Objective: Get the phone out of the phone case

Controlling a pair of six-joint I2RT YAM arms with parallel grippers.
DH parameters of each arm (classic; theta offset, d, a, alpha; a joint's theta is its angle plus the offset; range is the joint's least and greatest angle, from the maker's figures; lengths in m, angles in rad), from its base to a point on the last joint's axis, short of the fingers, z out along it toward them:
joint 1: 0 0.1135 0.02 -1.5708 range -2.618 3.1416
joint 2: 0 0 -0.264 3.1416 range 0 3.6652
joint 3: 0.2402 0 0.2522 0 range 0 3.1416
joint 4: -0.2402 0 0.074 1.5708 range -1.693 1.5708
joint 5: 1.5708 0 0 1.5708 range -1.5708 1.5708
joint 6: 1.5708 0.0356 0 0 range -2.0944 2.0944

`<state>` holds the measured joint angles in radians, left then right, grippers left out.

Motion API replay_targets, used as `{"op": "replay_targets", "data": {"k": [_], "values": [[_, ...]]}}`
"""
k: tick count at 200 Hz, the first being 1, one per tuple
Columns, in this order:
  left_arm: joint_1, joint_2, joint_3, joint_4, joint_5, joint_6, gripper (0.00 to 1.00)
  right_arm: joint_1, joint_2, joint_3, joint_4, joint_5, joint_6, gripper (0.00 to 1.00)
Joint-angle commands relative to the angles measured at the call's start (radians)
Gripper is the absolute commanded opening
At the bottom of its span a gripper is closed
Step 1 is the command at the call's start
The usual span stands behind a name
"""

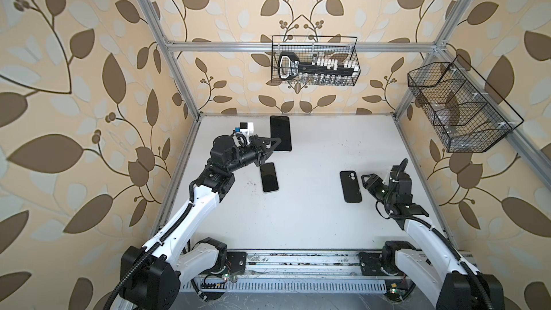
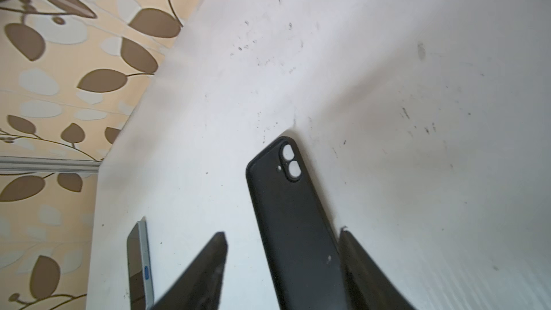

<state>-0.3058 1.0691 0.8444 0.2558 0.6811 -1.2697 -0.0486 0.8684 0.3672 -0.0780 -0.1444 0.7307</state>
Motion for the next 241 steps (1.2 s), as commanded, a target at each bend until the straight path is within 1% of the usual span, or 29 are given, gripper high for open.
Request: {"op": "replay_targets", "data": {"k": [1,12,43,54,78,116,149,199,241], "values": [[0.01,-0.023,0.043,0.025,0.055,0.071,0.0,-0.002,-0.038,0.044,-0.098,0.003,-0.061,0.79],[0.004,-0.023,0.047,-0.01,0.052,0.094,0.0,-0.001,-0.056,0.055,-0.125,-0.001,-0.071,0.86],[-0.033,-0.019,0.041,-0.055,0.02,0.135,0.0,0.013,-0.1,0.08,-0.179,0.008,-0.092,0.93],[-0.054,-0.015,0.036,-0.056,0.004,0.149,0.0,0.018,-0.101,0.087,-0.181,-0.016,-0.104,1.0],[-0.092,-0.008,0.016,-0.043,-0.026,0.167,0.0,0.023,-0.09,0.102,-0.181,-0.091,-0.117,1.0],[-0.132,-0.014,-0.022,-0.01,-0.068,0.166,0.0,0.038,-0.113,0.108,-0.178,-0.12,-0.152,1.0],[-0.173,-0.014,-0.054,0.001,-0.12,0.173,0.0,0.038,-0.095,0.092,-0.148,-0.201,-0.161,1.0],[-0.232,0.0,-0.107,0.042,-0.207,0.176,0.0,0.037,-0.115,0.057,-0.123,-0.234,-0.141,1.0],[-0.25,0.03,-0.137,0.075,-0.236,0.184,0.0,0.038,-0.123,0.041,-0.121,-0.253,-0.136,1.0]]}}
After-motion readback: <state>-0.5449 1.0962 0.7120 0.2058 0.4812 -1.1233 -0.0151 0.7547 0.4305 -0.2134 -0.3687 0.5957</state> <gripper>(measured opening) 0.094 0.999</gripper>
